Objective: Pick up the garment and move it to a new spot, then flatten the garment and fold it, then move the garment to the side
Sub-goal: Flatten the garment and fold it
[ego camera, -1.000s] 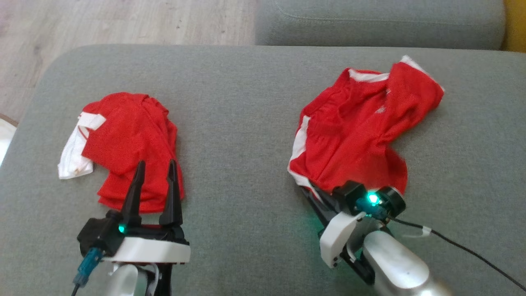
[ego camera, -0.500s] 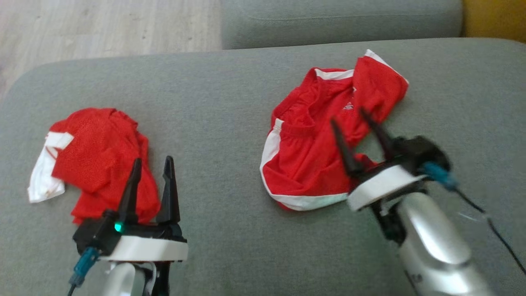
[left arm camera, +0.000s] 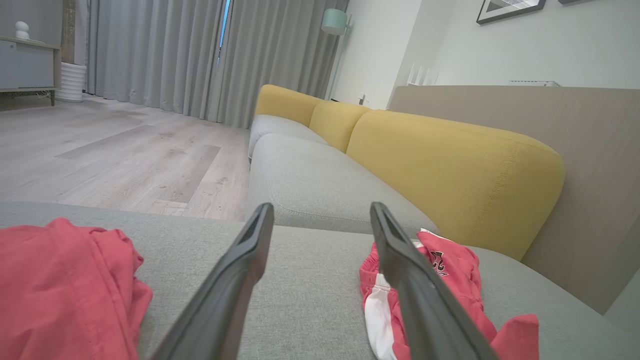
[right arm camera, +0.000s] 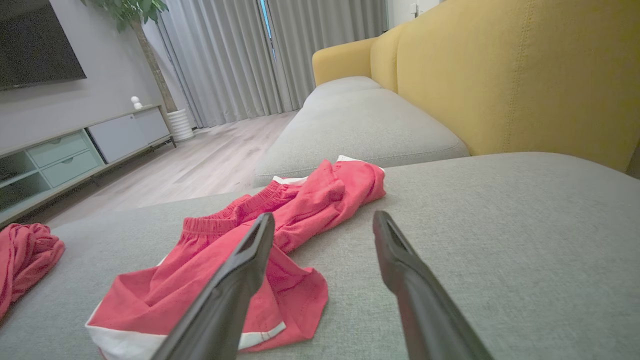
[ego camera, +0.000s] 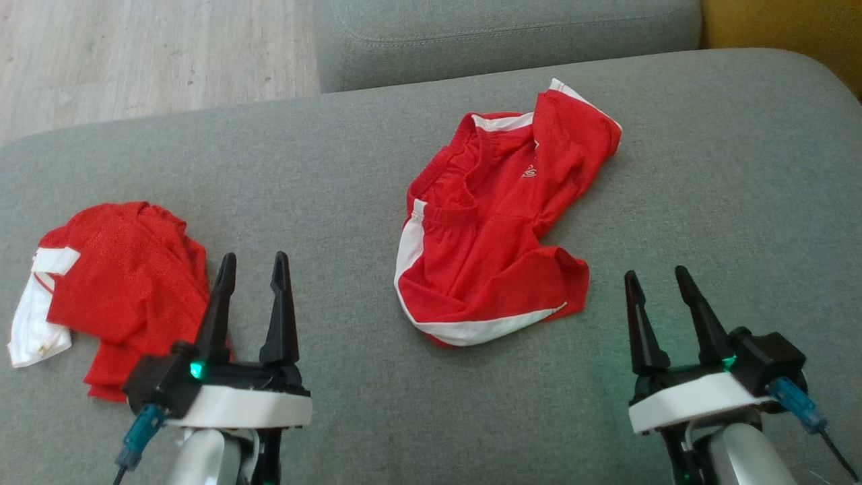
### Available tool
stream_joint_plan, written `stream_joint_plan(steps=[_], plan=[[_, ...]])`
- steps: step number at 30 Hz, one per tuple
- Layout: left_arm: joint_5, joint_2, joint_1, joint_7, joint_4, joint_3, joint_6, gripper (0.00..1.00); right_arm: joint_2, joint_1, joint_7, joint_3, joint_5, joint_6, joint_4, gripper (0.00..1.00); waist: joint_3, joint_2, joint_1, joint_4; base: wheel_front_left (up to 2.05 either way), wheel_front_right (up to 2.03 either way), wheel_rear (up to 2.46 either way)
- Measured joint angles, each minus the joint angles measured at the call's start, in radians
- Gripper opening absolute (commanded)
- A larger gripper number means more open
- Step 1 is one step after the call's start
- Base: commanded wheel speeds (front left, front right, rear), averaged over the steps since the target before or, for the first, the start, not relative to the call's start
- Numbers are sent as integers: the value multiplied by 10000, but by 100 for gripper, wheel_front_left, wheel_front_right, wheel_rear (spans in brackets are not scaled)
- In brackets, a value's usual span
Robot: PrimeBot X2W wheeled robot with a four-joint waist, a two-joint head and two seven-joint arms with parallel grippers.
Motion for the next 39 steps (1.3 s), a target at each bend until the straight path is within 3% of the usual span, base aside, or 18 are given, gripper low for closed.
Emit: stream_joint_plan(steps=[9,15,20,30,31,32,39], plan=[[96,-2,0,0,21,-121,0,100,31,-59,0,190,40,0,73,100,103,0,1,121,0,0,0],[94,0,-6,0,104,-196,0,100,31,-244,2,489,-313,0,1519,100,292,0,1,383,0,0,0],[82,-4,-81,0,163,-405,0,100,33,-1331,46,821,-631,0,2861,100,564,0,1,680,0,0,0],[81,-4,-398,0,288,-441,0,100,27,-2252,132,1258,-823,0,4481,100,819,0,2,1067,0,0,0],[81,-4,-399,0,297,-441,0,100,25,-2328,132,1321,-784,0,4608,44,822,0,2,1084,0,0,0],[81,-4,-398,0,309,-439,0,100,23,-2388,130,1379,-717,0,4677,3,820,0,2,1092,0,0,0],[81,-4,-391,0,324,-357,0,100,31,-2601,79,869,-568,0,4727,0,709,0,1,922,0,0,0]])
